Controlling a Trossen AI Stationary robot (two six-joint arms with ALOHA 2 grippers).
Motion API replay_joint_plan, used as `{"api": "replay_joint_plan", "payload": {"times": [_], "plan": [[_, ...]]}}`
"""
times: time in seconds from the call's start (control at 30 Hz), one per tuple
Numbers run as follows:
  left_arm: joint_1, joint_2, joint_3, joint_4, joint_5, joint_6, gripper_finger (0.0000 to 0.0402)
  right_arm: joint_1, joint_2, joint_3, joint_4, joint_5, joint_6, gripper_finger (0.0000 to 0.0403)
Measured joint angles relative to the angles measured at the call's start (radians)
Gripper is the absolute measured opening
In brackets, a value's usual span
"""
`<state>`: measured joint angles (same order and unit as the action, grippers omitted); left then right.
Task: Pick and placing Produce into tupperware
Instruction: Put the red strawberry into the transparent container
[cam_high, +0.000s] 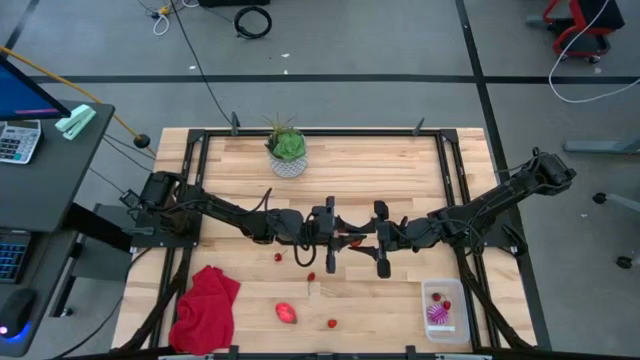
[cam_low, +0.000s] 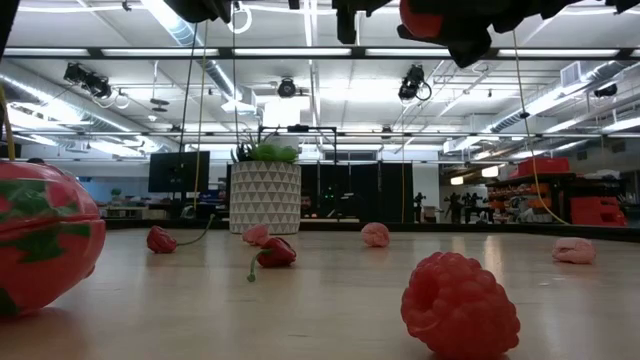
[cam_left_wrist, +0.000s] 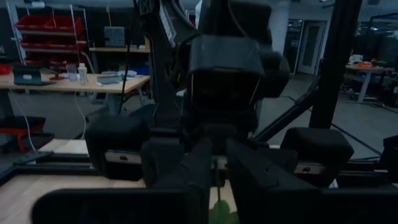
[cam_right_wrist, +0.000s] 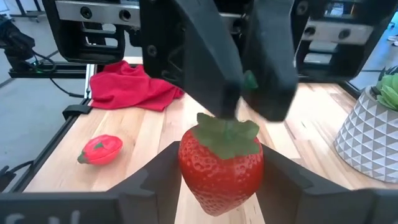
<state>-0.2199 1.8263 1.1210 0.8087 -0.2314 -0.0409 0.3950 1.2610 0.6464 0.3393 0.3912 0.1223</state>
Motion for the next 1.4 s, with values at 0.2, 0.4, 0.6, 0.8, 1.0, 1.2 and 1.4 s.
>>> {"api": "replay_joint_plan", "payload": {"times": [0.2,0.4,0.6,0.8,1.0,1.2,1.4], "plan": [[0.0,0.0,0.0,0.02,0.0,0.002,0.0115,0.001,0.0,0.0,-0.038,0.0,0.035,0.0171],[0.0,0.0,0.0,0.041,0.0,0.002,0.0147,0.019,-0.068,0.0,-0.27,0.001,0.197,0.0172],[0.0,0.0,0.0,0.042,0.0,0.003,0.0147,0.116,-0.285,0.0,-0.511,-0.051,0.482,0.0171],[0.0,0.0,0.0,0.053,0.0,0.009,0.0136,0.349,-0.403,0.0,-0.703,-0.105,0.891,0.0173],[0.0,0.0,0.0,0.053,0.0,0.001,0.0141,0.588,-0.292,0.0,-0.735,-0.02,1.232,0.0173],[-0.005,0.0,0.0,0.052,0.0,0.001,0.0135,0.732,-0.153,0.0,-0.739,-0.038,1.491,0.0173],[-0.005,0.0,0.0,0.052,0.0,0.0,0.0131,0.77,-0.069,0.0,-0.879,-0.195,1.696,0.0174]]}}
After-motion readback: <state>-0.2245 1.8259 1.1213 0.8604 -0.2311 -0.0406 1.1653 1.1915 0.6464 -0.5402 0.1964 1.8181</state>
